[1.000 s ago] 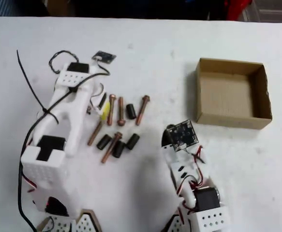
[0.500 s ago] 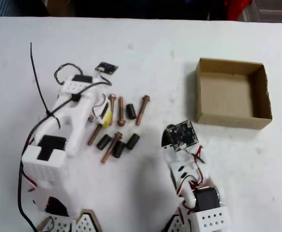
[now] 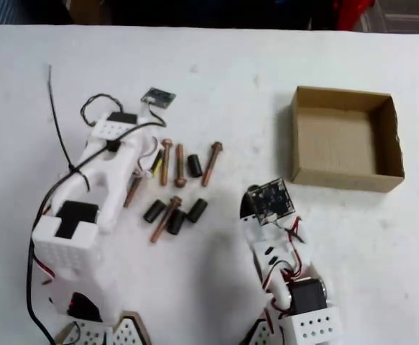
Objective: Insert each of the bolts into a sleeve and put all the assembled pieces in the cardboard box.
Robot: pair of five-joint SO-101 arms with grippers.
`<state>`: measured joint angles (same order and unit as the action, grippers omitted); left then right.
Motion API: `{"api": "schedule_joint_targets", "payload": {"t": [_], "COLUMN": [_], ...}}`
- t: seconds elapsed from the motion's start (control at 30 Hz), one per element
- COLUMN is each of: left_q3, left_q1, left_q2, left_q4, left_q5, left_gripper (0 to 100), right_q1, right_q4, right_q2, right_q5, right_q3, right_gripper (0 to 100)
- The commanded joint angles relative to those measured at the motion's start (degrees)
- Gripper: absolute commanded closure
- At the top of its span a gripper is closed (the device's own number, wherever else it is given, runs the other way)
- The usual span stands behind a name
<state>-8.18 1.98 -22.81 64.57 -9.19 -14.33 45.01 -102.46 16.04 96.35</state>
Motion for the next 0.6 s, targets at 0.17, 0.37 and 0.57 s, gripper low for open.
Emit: {"api": "schedule_joint_targets", "payload": {"t": [0.17,0.37,0.57], "left_q3": [0.44,1.05,4.04], "left_q1": [0.84,1.01,3.3], "left_q2": [0.48,1.01,1.1], "left_q4": [1.93,8.44,15.82], "left_q5": [0.26,0.09,0.44], "left_gripper": [97,97,97], "right_q1": [0.22,0.13,-0.66], "right_q4": [-1.45,-1.45,-1.89], "right_q2": [-0.31,-0.57,-0.66], "right_q5": [0.53,0.26,0.09], "right_q3": [0.44,0.44,0.44], "right_gripper": [98.1,98.1,98.1]}}
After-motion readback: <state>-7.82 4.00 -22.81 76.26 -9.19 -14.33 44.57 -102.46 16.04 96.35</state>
